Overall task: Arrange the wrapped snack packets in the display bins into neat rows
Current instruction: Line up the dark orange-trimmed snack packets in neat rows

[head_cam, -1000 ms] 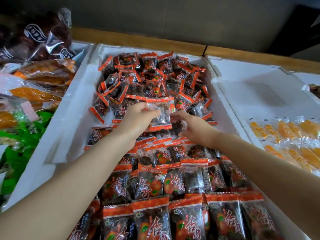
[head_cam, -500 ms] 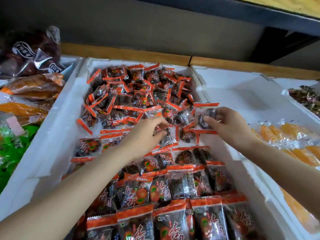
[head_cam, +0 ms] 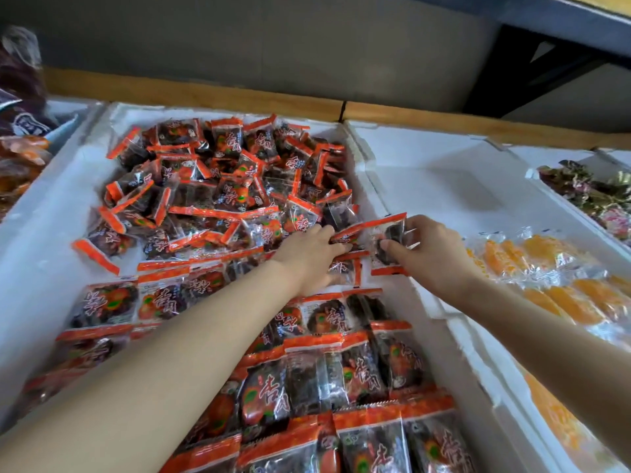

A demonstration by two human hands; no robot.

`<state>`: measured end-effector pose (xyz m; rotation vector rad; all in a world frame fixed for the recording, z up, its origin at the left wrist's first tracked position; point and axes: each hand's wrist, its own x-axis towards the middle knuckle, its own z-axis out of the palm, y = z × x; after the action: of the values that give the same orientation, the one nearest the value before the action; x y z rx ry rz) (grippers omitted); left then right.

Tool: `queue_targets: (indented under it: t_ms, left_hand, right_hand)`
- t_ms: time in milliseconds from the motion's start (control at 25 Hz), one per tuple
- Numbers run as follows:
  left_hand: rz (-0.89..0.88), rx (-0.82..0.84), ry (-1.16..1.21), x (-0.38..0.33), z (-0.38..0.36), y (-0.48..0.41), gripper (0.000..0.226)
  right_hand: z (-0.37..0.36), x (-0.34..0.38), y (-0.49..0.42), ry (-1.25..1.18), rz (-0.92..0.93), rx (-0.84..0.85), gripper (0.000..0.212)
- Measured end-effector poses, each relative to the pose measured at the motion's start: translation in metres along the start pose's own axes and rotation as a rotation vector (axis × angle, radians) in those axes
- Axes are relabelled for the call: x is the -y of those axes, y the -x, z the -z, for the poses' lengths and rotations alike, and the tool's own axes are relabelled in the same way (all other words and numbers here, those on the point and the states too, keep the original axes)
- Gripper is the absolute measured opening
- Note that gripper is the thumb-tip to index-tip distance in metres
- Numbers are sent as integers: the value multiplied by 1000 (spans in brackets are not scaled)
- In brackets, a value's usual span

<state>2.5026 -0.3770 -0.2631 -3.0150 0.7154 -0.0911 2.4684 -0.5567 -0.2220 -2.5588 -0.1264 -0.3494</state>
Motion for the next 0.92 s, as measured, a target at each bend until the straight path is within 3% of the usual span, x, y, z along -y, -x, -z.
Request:
queue_targets:
  t_ms: [120,280,400,680,800,920]
  left_hand:
    - [-1,36,-18,-4,1,-3,72]
    - [-35,-50,-9,-6,6,-6,61]
    - [1,26,65,-6,11,-5,77]
    - [-22,-32,125,-10,15,-1,48]
    - [12,-87,372,0,10,2,37]
    - [92,-280,654,4,3,3,24]
  right_hand:
    - [1,-3,-1,-28,0,5,17]
    - [3,-2,-1,-41,10,48,18]
    - [5,0,0,-14,19,59,27]
    - [15,3,4,32,37,-8,32]
    - [21,5,2,-54,29,-49,28]
    - [22,7,3,-155,11,-49,25]
